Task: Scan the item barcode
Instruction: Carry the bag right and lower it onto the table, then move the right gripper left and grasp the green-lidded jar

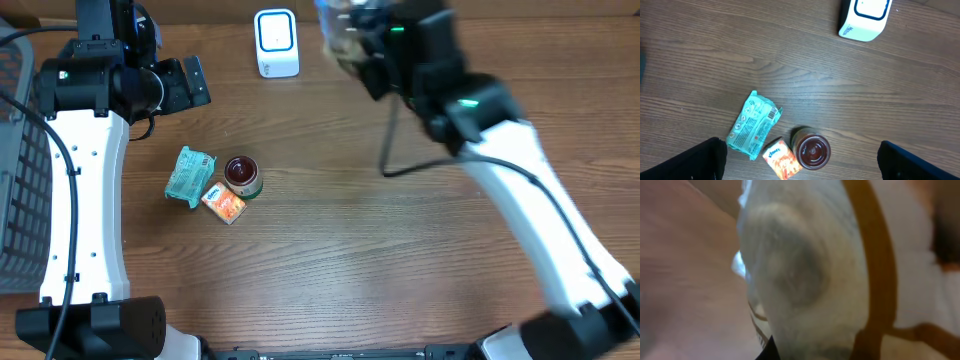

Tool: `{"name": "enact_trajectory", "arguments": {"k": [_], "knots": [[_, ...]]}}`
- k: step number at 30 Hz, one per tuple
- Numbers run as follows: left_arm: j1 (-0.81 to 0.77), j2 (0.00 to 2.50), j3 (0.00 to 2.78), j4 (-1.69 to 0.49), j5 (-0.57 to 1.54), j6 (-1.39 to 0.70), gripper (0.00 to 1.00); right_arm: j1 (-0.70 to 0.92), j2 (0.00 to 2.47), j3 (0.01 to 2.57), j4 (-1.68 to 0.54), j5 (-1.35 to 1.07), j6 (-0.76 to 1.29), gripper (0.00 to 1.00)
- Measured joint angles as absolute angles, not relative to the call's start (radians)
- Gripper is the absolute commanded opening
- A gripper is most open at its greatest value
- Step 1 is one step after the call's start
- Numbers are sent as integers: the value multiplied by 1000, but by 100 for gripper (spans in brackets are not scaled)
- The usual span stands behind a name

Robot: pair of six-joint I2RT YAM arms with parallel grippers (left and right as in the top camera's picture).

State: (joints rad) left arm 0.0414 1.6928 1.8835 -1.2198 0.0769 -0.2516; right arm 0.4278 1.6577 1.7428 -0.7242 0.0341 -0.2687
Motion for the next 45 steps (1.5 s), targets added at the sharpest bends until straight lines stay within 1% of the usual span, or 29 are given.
{"name": "enact_trajectory", "arguments": {"k": [3, 7, 9, 15, 20, 24, 25, 26, 27, 29, 33, 35, 36, 37, 40, 41, 45], "knots": [[41, 1693, 1884, -1219, 76, -252, 99, 364, 1609, 1749, -926, -60, -137, 4], [41, 1693, 1884, -1219, 77, -252, 100, 285, 1628, 1725, -1126, -140, -41, 4], [41, 1693, 1884, -1220, 76, -252, 100, 254, 1640, 1687, -1151, -159, -19, 4], [41, 1693, 1884, -1220, 77, -252, 99, 121, 1724, 1530, -1104, -186, 13, 4], [41, 1693, 1884, -1220, 76, -252, 100, 10, 1832, 1484, -1093, -184, 23, 4], [41, 1693, 1884, -1220, 76, -252, 100, -60, 1889, 1481, -1102, -174, 28, 12], [41, 1693, 1884, -1220, 77, -252, 100, -72, 1892, 1481, -1106, -167, 29, 16], [41, 1693, 1884, -1220, 76, -252, 100, -80, 1892, 1481, -1112, -161, 28, 23], [41, 1693, 1884, -1220, 76, -252, 100, -89, 1892, 1481, -1120, -151, 35, 28], [41, 1693, 1884, -1220, 77, -252, 100, -99, 1892, 1481, -1132, -136, 30, 30], [41, 1693, 1884, -1220, 77, -252, 100, -105, 1892, 1481, -1166, -99, 33, 49], [41, 1693, 1884, -1220, 76, -252, 100, -105, 1892, 1482, -1186, -89, 33, 63], [41, 1693, 1884, -1220, 77, -252, 100, -105, 1892, 1487, -1205, -86, 37, 67], [41, 1693, 1884, -1220, 77, -252, 100, -105, 1892, 1493, -1222, -83, 32, 70], [41, 1693, 1884, -1220, 77, -252, 100, -105, 1892, 1551, -1304, -81, 28, 75], [41, 1693, 1884, -1220, 76, -252, 99, -104, 1892, 1587, -1332, -88, 28, 76], [41, 1693, 1884, -1220, 76, -252, 99, -95, 1892, 1732, -1387, -161, 29, 85]]}}
